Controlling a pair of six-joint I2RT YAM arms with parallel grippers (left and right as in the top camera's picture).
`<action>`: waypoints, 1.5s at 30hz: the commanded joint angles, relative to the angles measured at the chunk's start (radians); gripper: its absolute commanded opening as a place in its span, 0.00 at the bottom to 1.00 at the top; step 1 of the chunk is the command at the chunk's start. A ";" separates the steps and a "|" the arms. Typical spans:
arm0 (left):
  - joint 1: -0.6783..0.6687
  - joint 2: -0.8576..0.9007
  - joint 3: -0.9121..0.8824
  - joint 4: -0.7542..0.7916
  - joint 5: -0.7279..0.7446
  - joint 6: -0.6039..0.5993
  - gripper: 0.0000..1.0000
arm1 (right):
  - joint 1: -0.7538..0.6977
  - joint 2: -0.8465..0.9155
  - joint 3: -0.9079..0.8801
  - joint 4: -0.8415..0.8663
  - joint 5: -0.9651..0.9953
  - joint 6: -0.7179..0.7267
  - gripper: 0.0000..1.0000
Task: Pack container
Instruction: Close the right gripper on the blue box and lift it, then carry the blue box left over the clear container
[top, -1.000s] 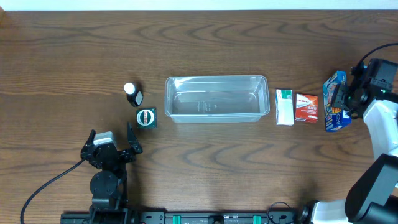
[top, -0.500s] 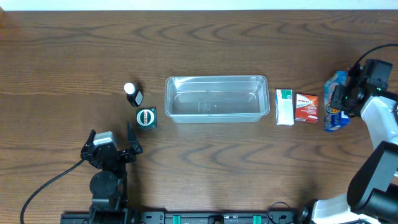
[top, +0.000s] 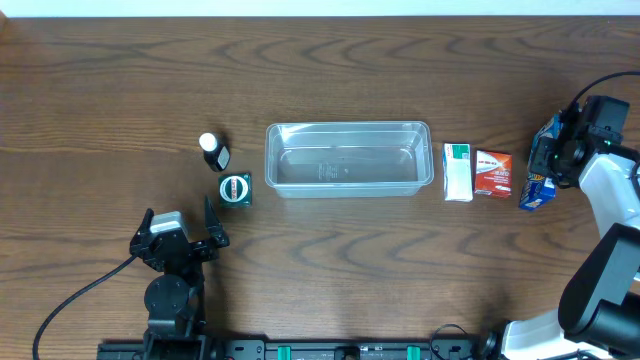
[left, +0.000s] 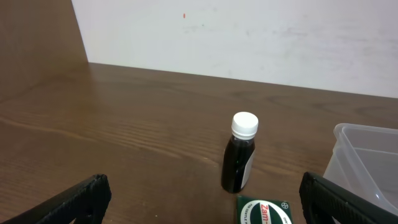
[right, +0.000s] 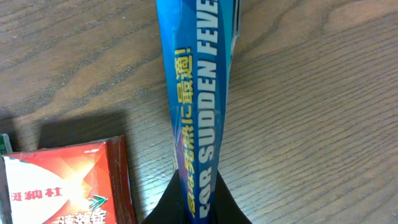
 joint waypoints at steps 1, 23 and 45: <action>0.000 0.002 -0.021 -0.032 -0.027 0.018 0.98 | -0.004 -0.089 0.031 0.000 -0.050 0.017 0.01; 0.000 0.002 -0.021 -0.032 -0.027 0.018 0.98 | 0.650 -0.367 0.061 0.322 -0.431 -0.137 0.01; 0.000 0.002 -0.021 -0.032 -0.027 0.017 0.98 | 0.976 -0.131 0.061 0.414 0.221 -0.734 0.01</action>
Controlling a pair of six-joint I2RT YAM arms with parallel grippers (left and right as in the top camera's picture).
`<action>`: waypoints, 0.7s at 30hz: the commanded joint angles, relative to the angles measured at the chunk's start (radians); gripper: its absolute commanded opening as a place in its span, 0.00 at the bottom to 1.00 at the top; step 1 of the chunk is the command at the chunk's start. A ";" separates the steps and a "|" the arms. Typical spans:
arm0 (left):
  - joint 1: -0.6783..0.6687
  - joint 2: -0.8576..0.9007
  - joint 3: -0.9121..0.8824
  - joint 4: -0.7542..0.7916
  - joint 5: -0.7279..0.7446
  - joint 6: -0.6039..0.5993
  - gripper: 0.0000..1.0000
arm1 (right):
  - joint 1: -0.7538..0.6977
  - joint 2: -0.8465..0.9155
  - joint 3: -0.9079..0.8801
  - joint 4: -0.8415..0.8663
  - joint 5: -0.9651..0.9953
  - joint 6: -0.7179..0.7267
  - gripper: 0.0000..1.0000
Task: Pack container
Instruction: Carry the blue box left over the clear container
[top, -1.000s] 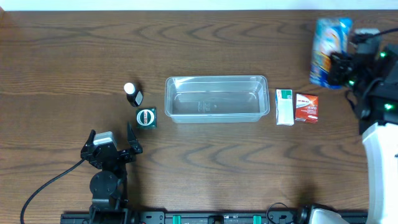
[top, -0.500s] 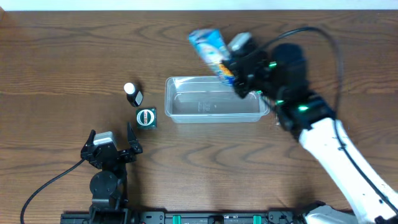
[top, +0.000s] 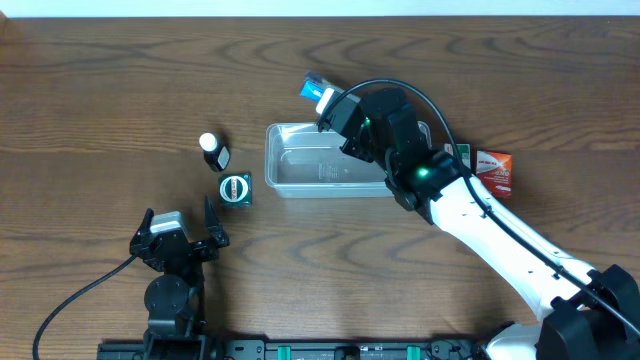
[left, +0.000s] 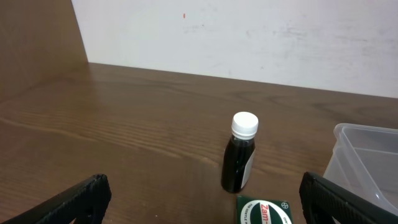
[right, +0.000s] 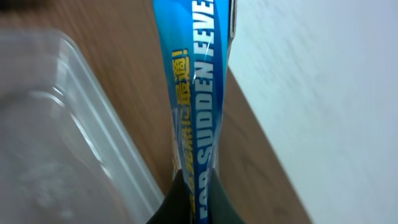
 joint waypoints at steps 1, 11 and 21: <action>0.000 0.002 -0.021 -0.032 -0.027 0.018 0.98 | 0.010 -0.002 0.014 -0.002 0.077 -0.076 0.01; 0.000 0.002 -0.021 -0.032 -0.027 0.018 0.98 | 0.042 -0.003 0.014 -0.131 0.077 -0.107 0.01; 0.000 0.002 -0.021 -0.032 -0.027 0.018 0.98 | 0.042 -0.003 0.014 -0.155 0.076 -0.301 0.01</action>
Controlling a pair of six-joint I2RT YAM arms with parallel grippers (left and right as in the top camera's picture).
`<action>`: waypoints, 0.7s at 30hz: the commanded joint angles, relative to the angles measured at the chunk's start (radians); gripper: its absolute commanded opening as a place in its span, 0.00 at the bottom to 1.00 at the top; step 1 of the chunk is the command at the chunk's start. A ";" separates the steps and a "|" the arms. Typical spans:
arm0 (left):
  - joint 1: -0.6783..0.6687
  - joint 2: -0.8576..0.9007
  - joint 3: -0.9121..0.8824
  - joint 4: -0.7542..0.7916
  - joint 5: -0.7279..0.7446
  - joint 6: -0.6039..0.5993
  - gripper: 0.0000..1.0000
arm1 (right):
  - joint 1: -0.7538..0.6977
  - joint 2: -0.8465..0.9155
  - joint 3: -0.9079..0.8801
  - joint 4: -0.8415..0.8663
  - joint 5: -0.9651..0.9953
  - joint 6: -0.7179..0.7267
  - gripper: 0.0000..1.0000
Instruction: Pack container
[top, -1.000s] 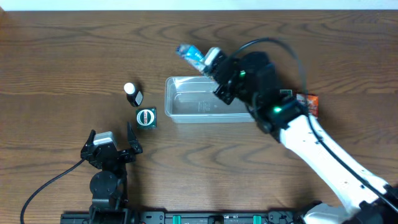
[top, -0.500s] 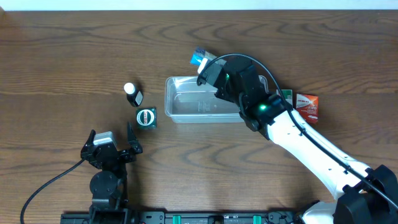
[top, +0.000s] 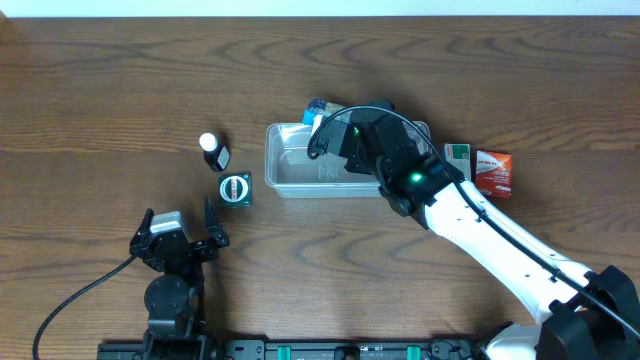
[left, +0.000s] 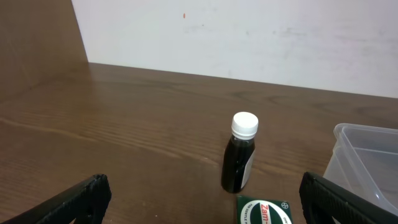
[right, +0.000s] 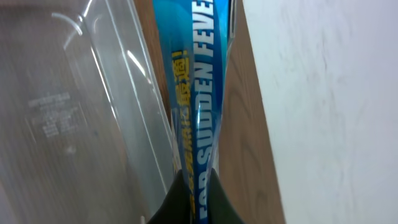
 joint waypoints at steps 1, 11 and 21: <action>0.000 0.002 -0.021 -0.032 -0.027 0.017 0.98 | 0.003 -0.003 0.014 -0.011 0.008 -0.111 0.01; 0.000 0.002 -0.021 -0.032 -0.027 0.017 0.98 | 0.003 -0.003 0.014 -0.076 -0.021 -0.161 0.01; 0.000 0.002 -0.021 -0.032 -0.027 0.018 0.98 | 0.002 -0.003 0.014 -0.080 -0.009 -0.160 0.01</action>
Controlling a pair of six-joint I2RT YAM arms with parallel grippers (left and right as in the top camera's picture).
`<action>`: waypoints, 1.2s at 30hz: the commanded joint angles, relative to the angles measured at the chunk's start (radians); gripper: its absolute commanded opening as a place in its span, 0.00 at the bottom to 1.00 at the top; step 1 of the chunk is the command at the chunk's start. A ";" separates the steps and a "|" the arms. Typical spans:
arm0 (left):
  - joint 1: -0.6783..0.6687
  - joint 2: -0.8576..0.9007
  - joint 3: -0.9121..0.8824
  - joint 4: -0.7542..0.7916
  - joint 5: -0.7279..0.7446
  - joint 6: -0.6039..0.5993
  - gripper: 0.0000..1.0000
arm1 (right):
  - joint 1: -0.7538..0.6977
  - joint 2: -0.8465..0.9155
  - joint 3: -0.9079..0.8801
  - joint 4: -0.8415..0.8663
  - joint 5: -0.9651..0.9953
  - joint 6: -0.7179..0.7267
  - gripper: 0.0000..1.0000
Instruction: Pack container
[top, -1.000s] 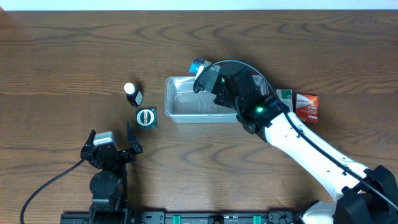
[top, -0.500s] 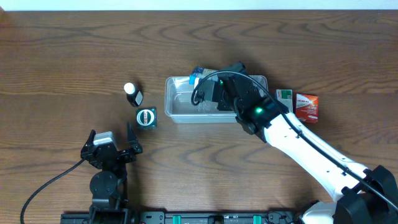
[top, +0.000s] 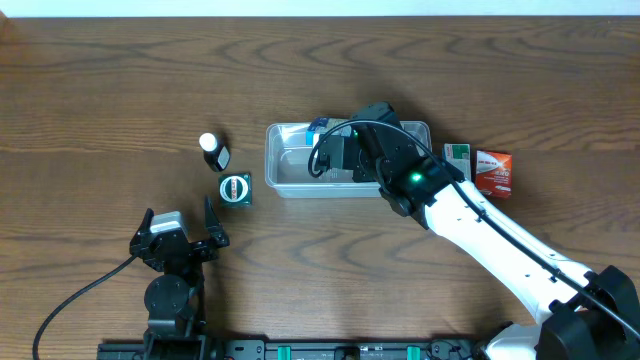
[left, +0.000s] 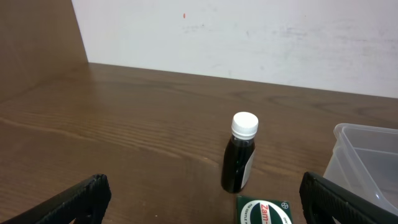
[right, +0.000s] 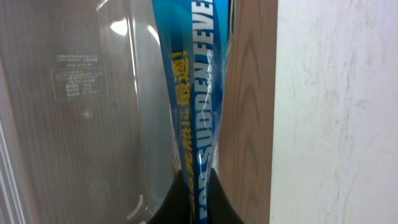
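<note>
The clear plastic container lies at the table's middle. My right gripper hovers over its left half, shut on a blue packet printed "FOR SUDDEN FEVER"; the packet's tip shows near the container's far wall. Left of the container stand a dark bottle with a white cap and a green round-labelled box. A white-green box and a red box lie right of the container. My left gripper rests open near the front edge.
The table's far edge meets a white wall. My right arm stretches from the front right corner across to the container. A cable trails from the left arm's base.
My right gripper has shifted slightly toward the front with the blue packet, from over the container's far rim to inside its outline. The left arm is unchanged.
First my right gripper was shut on the blue packet at the table's far right, beside the red box. Then it held the packet beyond the container's far left corner, then over the far rim, and now over the container's inside. The left gripper stayed open and still.
</note>
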 joint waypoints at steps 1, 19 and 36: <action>0.000 0.002 -0.021 -0.032 -0.027 0.017 0.98 | 0.001 -0.003 0.014 0.000 0.015 -0.010 0.01; 0.000 0.002 -0.021 -0.032 -0.027 0.018 0.98 | -0.078 -0.003 0.014 -0.019 -0.032 0.029 0.01; 0.000 0.002 -0.021 -0.032 -0.027 0.017 0.98 | -0.085 -0.003 0.014 -0.019 -0.047 0.029 0.37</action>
